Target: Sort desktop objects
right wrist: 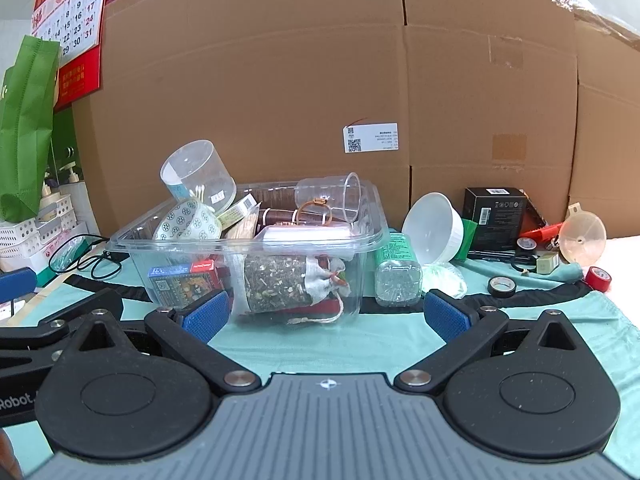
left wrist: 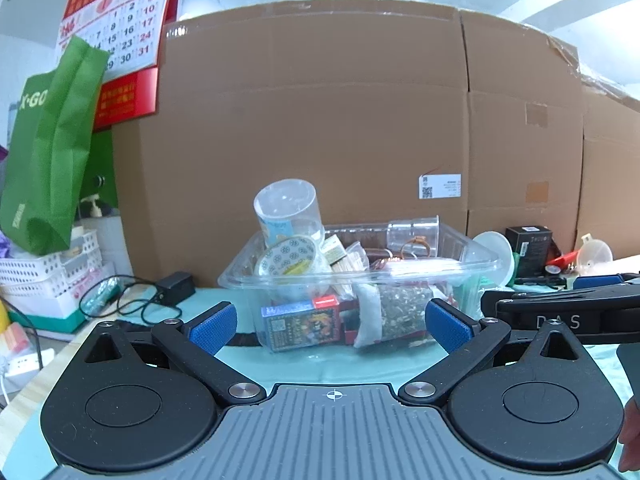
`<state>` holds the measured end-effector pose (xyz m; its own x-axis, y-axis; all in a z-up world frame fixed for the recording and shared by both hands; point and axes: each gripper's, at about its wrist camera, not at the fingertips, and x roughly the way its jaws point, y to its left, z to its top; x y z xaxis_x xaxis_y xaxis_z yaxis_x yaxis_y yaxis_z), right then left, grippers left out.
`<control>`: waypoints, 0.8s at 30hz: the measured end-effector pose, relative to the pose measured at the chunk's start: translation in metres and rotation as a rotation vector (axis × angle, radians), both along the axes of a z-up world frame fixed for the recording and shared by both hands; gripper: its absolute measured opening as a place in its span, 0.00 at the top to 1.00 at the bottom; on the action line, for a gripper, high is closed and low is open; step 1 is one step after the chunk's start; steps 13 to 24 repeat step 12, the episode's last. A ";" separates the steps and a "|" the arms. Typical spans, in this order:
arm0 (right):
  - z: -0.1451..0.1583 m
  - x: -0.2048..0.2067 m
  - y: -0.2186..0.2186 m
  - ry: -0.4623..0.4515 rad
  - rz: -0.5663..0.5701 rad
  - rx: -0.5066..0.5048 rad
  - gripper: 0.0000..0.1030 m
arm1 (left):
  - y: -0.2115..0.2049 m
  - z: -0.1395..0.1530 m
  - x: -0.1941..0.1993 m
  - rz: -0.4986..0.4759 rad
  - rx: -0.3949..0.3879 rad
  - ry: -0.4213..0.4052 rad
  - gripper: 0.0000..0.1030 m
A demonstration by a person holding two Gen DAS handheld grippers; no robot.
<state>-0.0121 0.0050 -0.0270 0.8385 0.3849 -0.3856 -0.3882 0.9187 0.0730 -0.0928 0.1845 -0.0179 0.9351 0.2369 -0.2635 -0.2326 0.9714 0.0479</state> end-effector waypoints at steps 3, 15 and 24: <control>-0.001 0.000 0.000 0.005 0.000 -0.002 0.00 | 0.000 -0.001 0.000 -0.010 -0.003 0.000 0.01; -0.002 0.000 0.002 0.008 0.003 -0.008 0.00 | -0.001 -0.003 -0.001 0.021 0.013 -0.009 0.00; -0.002 0.000 0.002 0.008 0.003 -0.008 0.00 | -0.001 -0.003 -0.001 0.021 0.013 -0.009 0.00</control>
